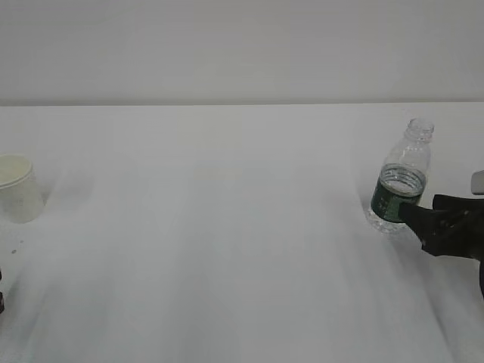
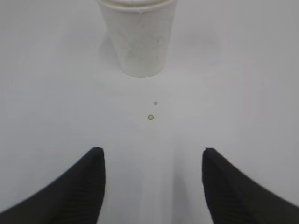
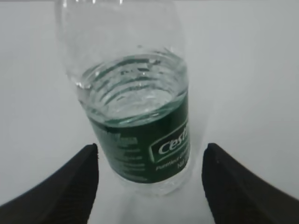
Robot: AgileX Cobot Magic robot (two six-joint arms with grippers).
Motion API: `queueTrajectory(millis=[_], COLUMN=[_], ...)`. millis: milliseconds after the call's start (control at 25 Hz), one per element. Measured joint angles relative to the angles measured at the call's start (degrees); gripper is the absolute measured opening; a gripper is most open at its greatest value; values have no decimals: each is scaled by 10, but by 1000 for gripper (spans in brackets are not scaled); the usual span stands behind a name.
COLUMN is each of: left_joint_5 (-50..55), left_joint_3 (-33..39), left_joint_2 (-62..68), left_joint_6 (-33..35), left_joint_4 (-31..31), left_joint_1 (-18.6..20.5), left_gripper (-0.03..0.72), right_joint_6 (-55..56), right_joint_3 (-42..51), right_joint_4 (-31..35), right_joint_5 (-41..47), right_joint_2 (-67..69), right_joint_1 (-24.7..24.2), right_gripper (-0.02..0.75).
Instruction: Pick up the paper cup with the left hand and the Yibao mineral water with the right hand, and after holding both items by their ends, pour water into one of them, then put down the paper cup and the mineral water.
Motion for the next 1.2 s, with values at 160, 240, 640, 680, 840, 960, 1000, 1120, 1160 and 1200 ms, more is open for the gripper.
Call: queueTrajectory(millis=[160, 240, 640, 680, 840, 960, 1000, 1120, 1160, 1200], left_joint_5=[0, 0, 0, 0, 0, 0, 0, 0, 0, 0], left_joint_3=[0, 0, 0, 0, 0, 0, 0, 0, 0, 0], left_joint_2=[0, 0, 0, 0, 0, 0, 0, 0, 0, 0], left_joint_6=[0, 0, 0, 0, 0, 0, 0, 0, 0, 0], left_joint_4=[0, 0, 0, 0, 0, 0, 0, 0, 0, 0], left_joint_1=[0, 0, 0, 0, 0, 0, 0, 0, 0, 0], left_gripper=[476, 476, 475, 475, 475, 475, 475, 475, 475, 475], right_joint_6=[0, 0, 0, 0, 0, 0, 0, 0, 0, 0], right_joint_3=[-6, -6, -12, -14, -28, -35, -36, -39, -41, -44], right_joint_4=[-11, -11, -10, -9, -9, -12, -13, -18, -21, -23], right_joint_5=[-9, -9, -14, -14, -15, -15, -15, -15, -15, -15], right_joint_2=[40, 54, 58, 58, 58, 58, 58, 58, 58, 58], right_joint_1=[0, 0, 0, 0, 0, 0, 0, 0, 0, 0], right_gripper=[525, 525, 564, 566, 573, 573, 574, 574, 574, 574])
